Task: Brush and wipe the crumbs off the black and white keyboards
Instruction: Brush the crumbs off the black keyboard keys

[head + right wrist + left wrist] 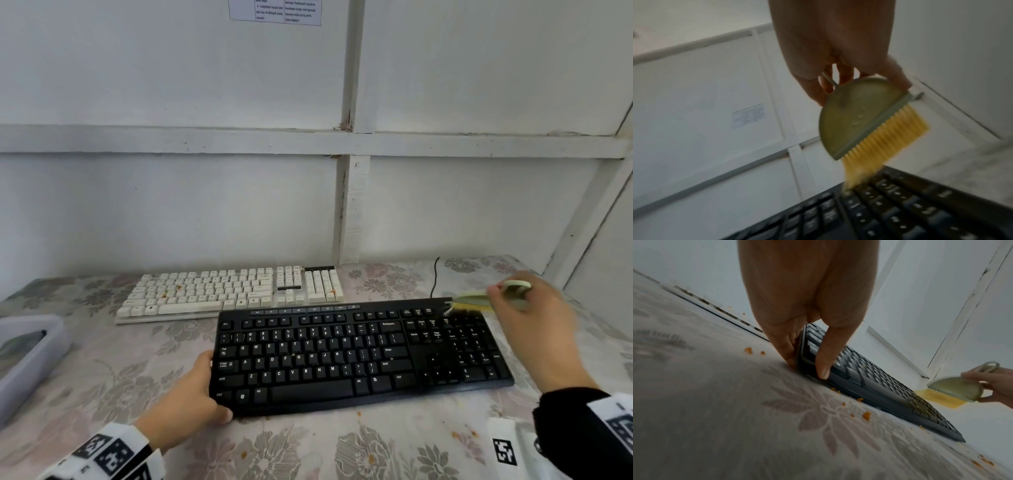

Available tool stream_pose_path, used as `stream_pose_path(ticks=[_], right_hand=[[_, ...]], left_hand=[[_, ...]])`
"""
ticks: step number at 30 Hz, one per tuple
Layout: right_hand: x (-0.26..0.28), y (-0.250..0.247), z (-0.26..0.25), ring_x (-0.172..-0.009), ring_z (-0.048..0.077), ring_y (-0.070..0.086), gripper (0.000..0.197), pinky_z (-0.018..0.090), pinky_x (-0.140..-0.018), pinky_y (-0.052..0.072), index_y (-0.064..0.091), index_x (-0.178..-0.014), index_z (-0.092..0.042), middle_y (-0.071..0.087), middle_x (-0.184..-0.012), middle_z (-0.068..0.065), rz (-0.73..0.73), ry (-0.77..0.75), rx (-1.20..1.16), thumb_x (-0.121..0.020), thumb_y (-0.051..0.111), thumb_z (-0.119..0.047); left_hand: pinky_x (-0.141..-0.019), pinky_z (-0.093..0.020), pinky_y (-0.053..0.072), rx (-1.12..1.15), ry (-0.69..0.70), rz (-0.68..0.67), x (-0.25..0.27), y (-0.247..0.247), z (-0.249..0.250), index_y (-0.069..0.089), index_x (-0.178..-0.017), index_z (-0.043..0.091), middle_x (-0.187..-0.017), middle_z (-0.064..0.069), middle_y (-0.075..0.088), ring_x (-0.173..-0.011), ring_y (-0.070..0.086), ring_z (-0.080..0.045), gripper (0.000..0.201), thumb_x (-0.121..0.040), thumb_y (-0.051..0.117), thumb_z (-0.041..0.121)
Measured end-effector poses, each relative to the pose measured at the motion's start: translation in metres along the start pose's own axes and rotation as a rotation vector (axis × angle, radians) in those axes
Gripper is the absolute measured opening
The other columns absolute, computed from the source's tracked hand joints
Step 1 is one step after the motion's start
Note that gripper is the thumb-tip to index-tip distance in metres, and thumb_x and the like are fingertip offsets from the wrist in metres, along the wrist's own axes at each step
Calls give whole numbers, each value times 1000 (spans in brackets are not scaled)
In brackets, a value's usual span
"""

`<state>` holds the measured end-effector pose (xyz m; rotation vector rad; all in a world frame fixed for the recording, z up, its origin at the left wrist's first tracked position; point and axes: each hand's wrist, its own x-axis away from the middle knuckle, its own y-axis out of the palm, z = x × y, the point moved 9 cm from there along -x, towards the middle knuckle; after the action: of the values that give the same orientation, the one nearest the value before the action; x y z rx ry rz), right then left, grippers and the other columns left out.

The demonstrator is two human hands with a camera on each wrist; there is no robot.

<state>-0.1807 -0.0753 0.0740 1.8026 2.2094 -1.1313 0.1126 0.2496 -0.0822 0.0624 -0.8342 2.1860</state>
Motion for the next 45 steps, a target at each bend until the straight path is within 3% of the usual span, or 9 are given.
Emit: stream_pose_path(ticks=[2, 6, 10, 16, 24, 31, 36, 39, 45], right_hand=[[13, 16, -32, -72, 20, 59, 8, 23, -61, 39, 60, -83, -9, 65, -81, 8, -19, -75, -15, -89, 62, -14], [62, 88, -101, -66, -4, 59, 6, 10, -60, 43, 60, -87, -19, 64, -82, -6, -287, -154, -170, -89, 62, -24], [111, 153, -159, -93, 10, 59, 23, 40, -87, 49, 61, -99, -23, 62, -96, -11, -452, -273, -197, -88, 56, -42], [144, 198, -188, -109, 13, 47, 23, 41, -94, 37, 54, -110, -30, 56, -112, -13, -580, -276, -74, -93, 49, -45], [123, 178, -162, -109, 11, 46, 22, 38, -92, 36, 52, -112, -32, 55, -113, -16, -494, -219, 77, -95, 44, -44], [131, 179, -161, -94, 14, 54, 7, 41, -89, 45, 54, -95, -33, 56, -94, -15, -517, -174, -119, -92, 53, -39], [120, 165, -162, -102, 14, 50, 11, 42, -93, 40, 56, -100, -30, 58, -103, -14, -443, -224, -90, -92, 52, -37], [132, 172, -169, -92, 17, 54, 7, 46, -84, 46, 50, -87, -34, 57, -92, -14, -497, -243, -259, -90, 56, -37], [102, 143, -127, -84, 15, 55, 18, 42, -82, 48, 45, -76, -34, 57, -77, -14, -343, -150, -99, -90, 57, -32]], left_hand=[[-85, -29, 48, -7, 3, -2, 0, 0, 0, 27, -133, 24, -108, 5, 59, -100, 56, -11, 81, -69, 67, -6], [-82, -26, 48, -5, 21, -6, 1, 0, 2, 26, -135, 22, -109, 5, 59, -100, 56, -10, 83, -69, 68, -6], [-80, -27, 49, -14, 29, -3, 0, -1, 1, 27, -135, 23, -107, 4, 60, -98, 58, -12, 83, -68, 67, -3], [-77, -24, 48, -70, 29, 20, -7, -2, -1, 23, -136, 20, -104, 8, 57, -96, 57, -9, 85, -67, 70, 6], [-83, -28, 49, 6, 27, -10, -6, 0, -4, 27, -134, 23, -110, 3, 59, -102, 56, -14, 82, -67, 68, -2], [-79, -27, 49, -4, 25, -3, -7, 0, -5, 26, -134, 24, -109, 3, 59, -99, 57, -13, 84, -65, 68, 2], [-80, -27, 49, -4, 32, -3, -6, 0, -3, 27, -132, 25, -108, 3, 59, -100, 56, -12, 80, -67, 67, -3], [-84, -32, 50, -10, 25, 12, -5, -1, -3, 26, -132, 26, -107, 1, 60, -99, 57, -15, 82, -68, 67, -3], [-88, -31, 48, 18, 27, -9, -4, 1, -2, 26, -134, 25, -112, 5, 57, -104, 55, -13, 83, -69, 66, -6]])
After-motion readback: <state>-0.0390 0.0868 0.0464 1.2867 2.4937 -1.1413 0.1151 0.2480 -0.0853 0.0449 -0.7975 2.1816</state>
